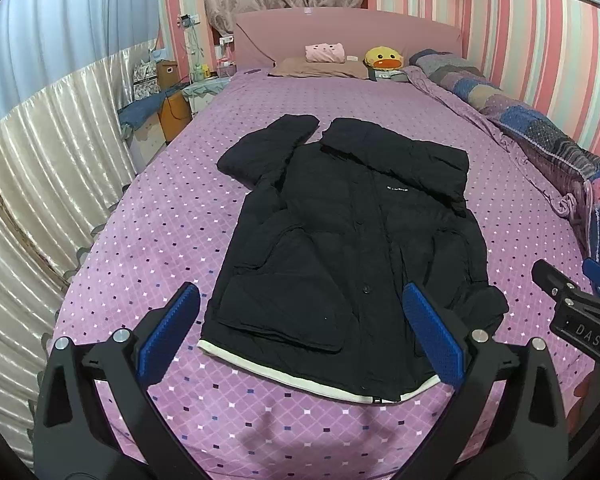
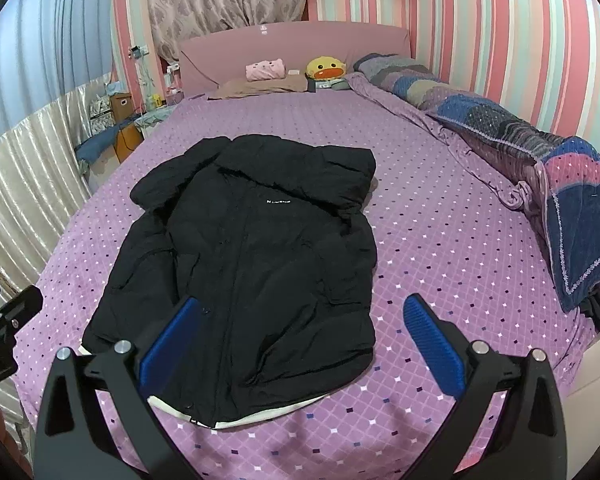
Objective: Fold large clothes
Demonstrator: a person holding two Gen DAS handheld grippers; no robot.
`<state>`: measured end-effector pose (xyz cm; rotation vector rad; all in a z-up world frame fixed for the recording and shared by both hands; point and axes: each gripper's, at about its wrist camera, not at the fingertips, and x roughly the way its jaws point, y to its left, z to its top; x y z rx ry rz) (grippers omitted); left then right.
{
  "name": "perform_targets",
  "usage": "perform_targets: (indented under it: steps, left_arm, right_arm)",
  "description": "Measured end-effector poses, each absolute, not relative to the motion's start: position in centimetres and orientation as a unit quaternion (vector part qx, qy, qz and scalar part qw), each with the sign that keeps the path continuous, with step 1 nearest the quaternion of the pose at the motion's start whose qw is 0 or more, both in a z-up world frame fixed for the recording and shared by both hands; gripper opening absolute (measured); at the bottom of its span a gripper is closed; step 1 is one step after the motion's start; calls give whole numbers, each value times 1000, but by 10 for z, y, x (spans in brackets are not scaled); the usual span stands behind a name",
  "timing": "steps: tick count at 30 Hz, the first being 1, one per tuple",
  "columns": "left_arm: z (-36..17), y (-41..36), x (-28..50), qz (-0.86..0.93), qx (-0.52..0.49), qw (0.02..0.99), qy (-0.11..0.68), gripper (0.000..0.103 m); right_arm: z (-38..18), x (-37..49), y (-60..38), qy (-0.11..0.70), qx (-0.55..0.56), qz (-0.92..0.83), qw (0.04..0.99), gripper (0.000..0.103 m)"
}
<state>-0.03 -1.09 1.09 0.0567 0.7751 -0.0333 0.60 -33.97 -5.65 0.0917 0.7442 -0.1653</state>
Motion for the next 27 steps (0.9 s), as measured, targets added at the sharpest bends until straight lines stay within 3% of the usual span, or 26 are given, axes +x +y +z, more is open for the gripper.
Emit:
perform_targets:
  steps: [27]
  left_arm:
    - [77, 2, 20, -32, 20, 927, 372, 100]
  right_arm:
    - [22, 15, -326, 339, 42, -76, 937, 101]
